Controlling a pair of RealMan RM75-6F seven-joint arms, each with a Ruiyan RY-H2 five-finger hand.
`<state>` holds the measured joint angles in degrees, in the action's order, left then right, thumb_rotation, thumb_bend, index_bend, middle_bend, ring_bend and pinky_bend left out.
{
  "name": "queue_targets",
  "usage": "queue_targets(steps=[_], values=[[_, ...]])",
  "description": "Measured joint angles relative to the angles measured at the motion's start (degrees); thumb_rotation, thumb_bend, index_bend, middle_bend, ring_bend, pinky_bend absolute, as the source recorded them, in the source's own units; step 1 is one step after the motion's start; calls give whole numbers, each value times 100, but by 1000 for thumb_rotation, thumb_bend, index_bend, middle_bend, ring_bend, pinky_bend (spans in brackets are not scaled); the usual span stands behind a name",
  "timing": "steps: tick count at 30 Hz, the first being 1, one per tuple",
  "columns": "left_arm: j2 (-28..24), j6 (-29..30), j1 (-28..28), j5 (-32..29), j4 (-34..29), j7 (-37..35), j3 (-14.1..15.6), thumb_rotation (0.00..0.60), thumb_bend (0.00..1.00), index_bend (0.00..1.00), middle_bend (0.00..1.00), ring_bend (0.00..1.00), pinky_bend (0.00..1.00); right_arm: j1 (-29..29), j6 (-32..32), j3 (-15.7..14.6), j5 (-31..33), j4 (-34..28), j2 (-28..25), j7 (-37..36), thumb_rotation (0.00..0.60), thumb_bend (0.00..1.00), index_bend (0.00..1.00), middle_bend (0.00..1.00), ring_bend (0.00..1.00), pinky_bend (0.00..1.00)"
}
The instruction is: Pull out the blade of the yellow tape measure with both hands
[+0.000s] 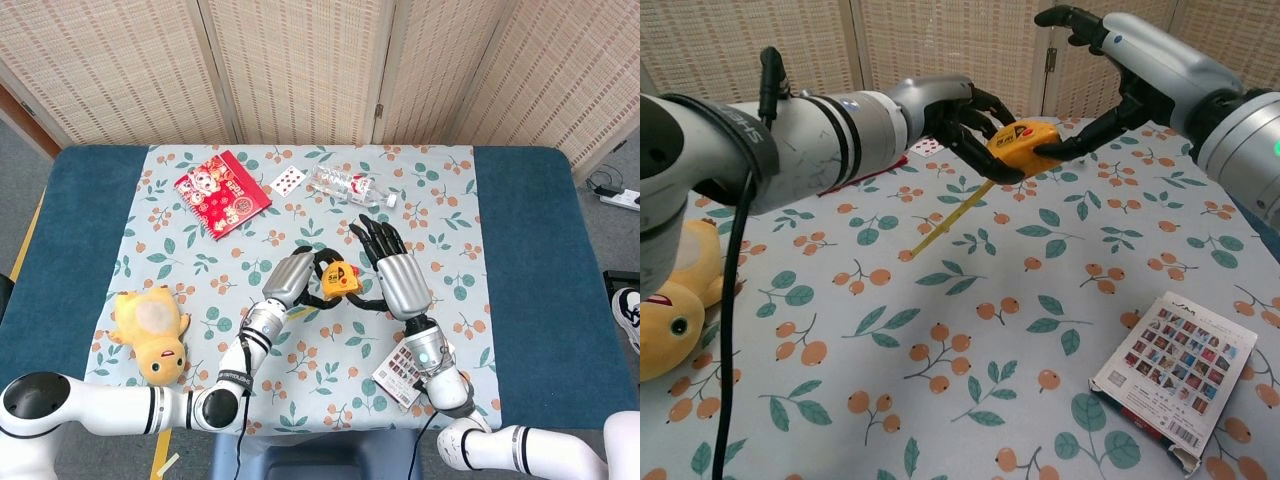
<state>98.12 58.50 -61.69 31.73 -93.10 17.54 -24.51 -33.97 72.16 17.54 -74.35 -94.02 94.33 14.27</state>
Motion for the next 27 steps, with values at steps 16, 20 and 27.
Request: queue_targets(steps=[16, 20, 27], values=[[70, 7, 74, 161, 88, -261, -75, 600, 482, 557, 515, 474, 133, 22, 32, -38, 144, -48, -97, 63, 600, 281, 0, 0, 2, 0], [61, -39, 99, 167, 91, -338, -96, 600, 486, 558, 516, 474, 134, 21, 34, -41, 179, -38, -109, 77, 600, 282, 0, 0, 14, 0], [55, -126, 144, 150, 145, -490, -128, 600, 494, 560, 518, 475, 139, 27, 61, -21, 223, -17, -151, 69, 600, 282, 0, 0, 8, 0]])
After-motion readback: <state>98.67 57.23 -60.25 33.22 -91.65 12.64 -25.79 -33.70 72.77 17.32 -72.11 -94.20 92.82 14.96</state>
